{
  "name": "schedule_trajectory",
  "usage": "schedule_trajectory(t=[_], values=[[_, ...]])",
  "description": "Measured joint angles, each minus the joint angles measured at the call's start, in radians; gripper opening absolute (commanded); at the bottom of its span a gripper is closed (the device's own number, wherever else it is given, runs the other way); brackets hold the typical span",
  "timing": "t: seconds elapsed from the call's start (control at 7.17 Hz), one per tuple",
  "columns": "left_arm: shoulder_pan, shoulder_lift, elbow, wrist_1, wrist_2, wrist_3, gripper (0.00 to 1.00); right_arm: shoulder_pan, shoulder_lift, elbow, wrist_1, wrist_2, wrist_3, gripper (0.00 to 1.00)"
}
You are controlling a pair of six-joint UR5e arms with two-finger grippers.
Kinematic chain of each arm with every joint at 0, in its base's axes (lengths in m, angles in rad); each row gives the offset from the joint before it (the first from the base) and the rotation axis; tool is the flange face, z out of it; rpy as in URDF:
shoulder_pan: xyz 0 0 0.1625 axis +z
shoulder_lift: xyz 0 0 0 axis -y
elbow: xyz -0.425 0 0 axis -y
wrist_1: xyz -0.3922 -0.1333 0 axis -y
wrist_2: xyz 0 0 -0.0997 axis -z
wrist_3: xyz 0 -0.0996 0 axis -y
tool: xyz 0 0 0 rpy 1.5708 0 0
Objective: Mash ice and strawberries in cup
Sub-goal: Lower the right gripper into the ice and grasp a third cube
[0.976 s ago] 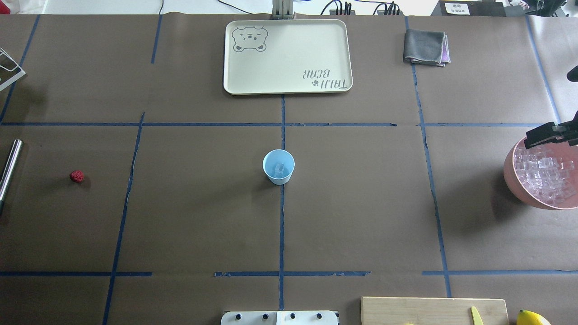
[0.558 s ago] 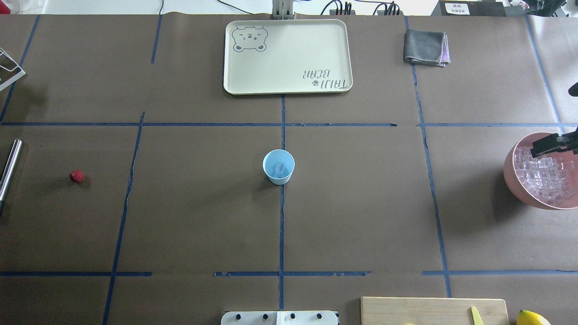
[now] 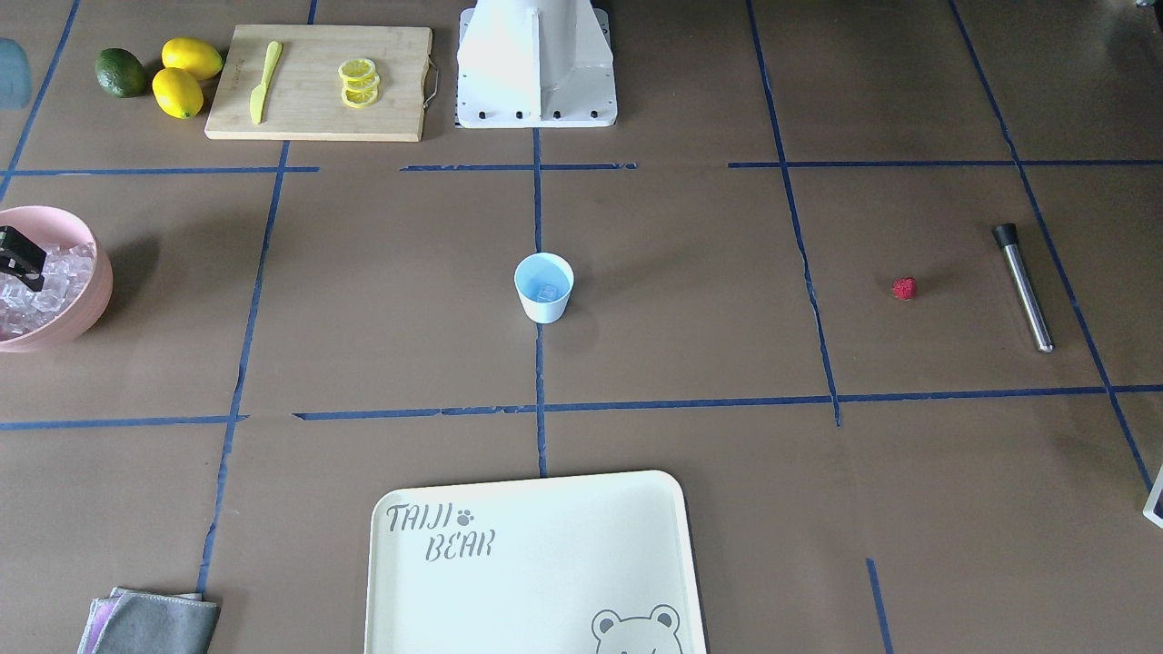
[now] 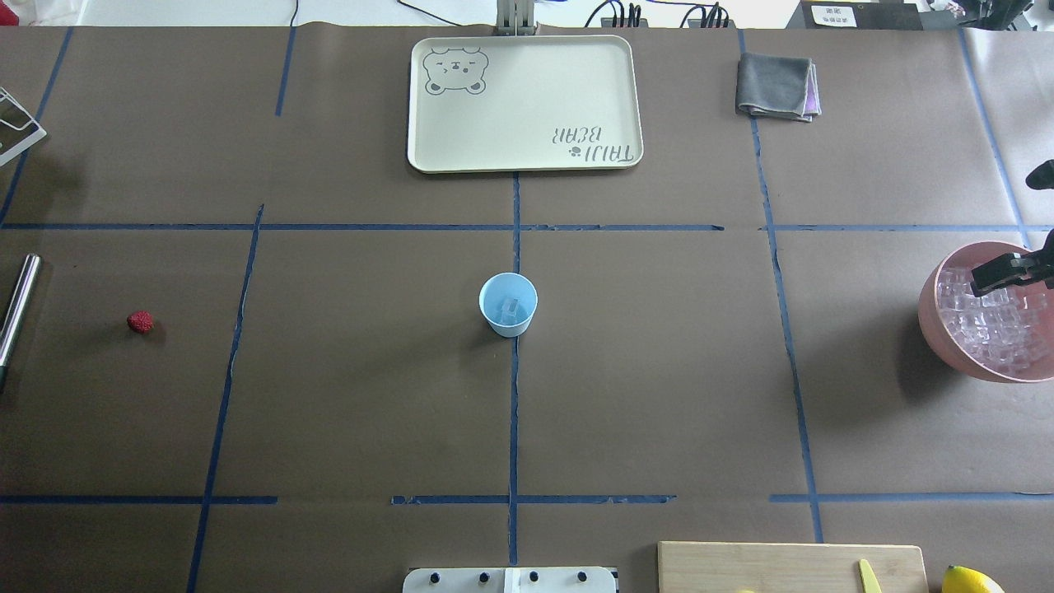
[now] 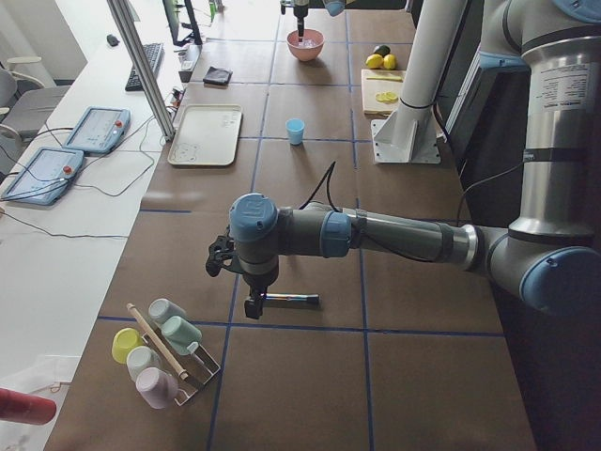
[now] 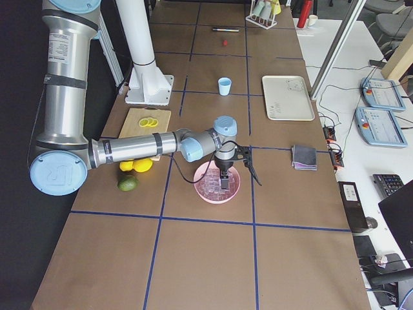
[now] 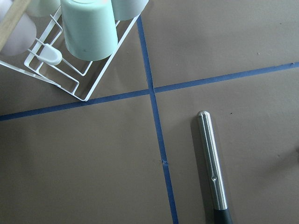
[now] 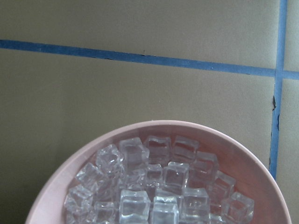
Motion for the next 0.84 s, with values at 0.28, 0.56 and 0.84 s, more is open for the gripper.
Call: schedule_trajectory(t=[0.28,0.56,0.84], values=[[0.000,0.000,0.000,0.000,0.000,0.000,1.00,0.000,0.017,-0.033,0.000,0.002,-0.001,0.90],[0.000,-0.002,0.000,0.000,0.000,0.000,1.00,0.000,0.018,-0.035,0.000,0.006,0.001,0.81],[0.000,-0.003,0.001,0.000,0.000,0.000,1.00,0.000,0.020,-0.034,0.000,0.008,0.001,0.77]])
